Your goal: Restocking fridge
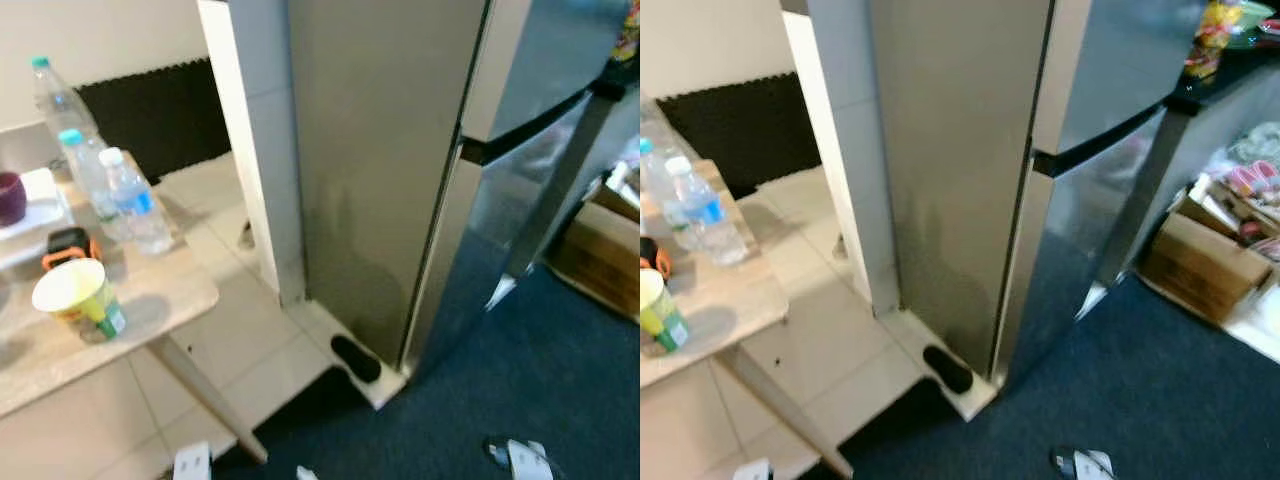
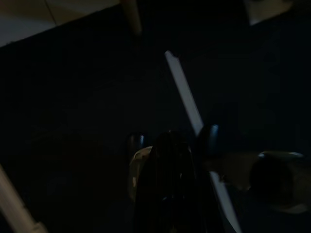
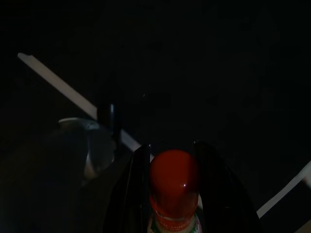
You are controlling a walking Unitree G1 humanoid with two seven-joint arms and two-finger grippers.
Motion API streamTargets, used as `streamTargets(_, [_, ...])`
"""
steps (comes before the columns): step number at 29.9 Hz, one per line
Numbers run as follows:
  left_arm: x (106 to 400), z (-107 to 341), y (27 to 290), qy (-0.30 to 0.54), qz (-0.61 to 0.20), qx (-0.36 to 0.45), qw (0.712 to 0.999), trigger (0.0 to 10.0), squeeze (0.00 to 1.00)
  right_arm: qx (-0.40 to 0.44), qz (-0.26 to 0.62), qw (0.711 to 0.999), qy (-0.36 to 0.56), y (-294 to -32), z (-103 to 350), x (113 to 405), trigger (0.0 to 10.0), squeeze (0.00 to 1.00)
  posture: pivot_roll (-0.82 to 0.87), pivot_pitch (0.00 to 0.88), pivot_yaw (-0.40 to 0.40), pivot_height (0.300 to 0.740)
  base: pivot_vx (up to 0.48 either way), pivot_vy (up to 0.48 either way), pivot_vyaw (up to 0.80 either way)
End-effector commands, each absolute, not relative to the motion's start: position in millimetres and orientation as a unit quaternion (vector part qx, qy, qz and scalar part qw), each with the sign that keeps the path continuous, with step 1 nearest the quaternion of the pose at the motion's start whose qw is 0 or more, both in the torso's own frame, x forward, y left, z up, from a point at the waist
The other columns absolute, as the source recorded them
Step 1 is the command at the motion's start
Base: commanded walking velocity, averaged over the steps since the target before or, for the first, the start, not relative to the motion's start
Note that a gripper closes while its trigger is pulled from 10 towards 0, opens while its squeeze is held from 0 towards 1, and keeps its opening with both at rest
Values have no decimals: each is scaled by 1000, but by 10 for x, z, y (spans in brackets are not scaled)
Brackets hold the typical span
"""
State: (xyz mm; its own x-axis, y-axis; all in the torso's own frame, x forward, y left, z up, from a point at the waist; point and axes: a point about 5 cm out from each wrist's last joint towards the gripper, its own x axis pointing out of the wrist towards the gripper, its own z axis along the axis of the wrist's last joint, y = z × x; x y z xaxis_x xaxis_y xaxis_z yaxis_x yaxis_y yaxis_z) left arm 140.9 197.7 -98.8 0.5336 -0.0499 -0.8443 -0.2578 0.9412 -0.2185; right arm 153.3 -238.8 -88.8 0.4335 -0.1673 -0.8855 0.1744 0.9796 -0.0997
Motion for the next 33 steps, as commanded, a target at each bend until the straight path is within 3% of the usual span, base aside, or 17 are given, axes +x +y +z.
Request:
streamTargets(1, [1354, -1010, 1973, 489, 61, -162, 855, 10000, 0, 7, -100, 848, 520, -2366, -891, 1538, 10000, 0, 2, 0, 5, 740, 0, -364, 0])
streamTargets(33, [1316, -1022, 1978, 496, 58, -158, 852, 10000, 0, 4, -92, 850, 519, -2341, -886, 1565, 10000, 0, 0, 0, 10, 740, 0, -377, 0])
